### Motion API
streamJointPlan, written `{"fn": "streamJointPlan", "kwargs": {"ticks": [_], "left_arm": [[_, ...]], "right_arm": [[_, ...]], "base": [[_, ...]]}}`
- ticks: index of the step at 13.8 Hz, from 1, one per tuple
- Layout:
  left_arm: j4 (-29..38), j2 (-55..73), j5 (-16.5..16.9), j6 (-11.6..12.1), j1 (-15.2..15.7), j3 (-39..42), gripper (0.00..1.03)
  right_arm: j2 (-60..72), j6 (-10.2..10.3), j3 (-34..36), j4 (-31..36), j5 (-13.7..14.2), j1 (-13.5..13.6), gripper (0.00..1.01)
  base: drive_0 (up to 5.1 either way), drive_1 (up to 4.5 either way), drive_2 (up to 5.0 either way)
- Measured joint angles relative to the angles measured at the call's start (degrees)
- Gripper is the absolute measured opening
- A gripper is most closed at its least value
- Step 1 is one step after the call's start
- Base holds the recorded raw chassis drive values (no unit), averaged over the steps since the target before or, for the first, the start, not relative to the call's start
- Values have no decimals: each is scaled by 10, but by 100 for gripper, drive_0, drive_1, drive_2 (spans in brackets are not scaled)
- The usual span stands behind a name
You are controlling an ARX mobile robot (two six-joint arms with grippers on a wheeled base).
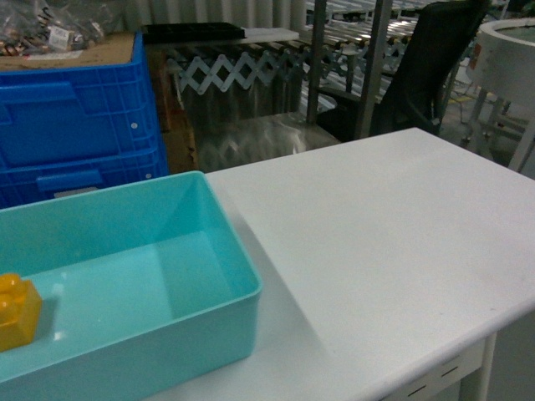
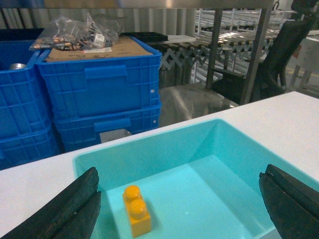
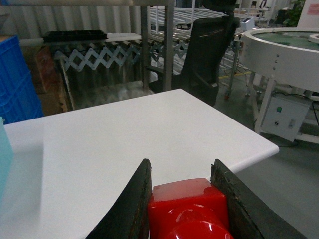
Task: Pick red block from blue box to shelf
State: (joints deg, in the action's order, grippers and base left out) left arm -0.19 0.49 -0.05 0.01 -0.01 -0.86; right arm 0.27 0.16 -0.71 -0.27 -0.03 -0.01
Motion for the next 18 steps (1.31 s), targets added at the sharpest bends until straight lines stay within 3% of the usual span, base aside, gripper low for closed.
{"fn": "streamJointPlan", "kwargs": {"ticks": [18], "left_arm": [[0,0,0,0,0,0,98]], "right_arm": [[0,0,0,0,0,0,29]], "base": [[0,0,0]]}}
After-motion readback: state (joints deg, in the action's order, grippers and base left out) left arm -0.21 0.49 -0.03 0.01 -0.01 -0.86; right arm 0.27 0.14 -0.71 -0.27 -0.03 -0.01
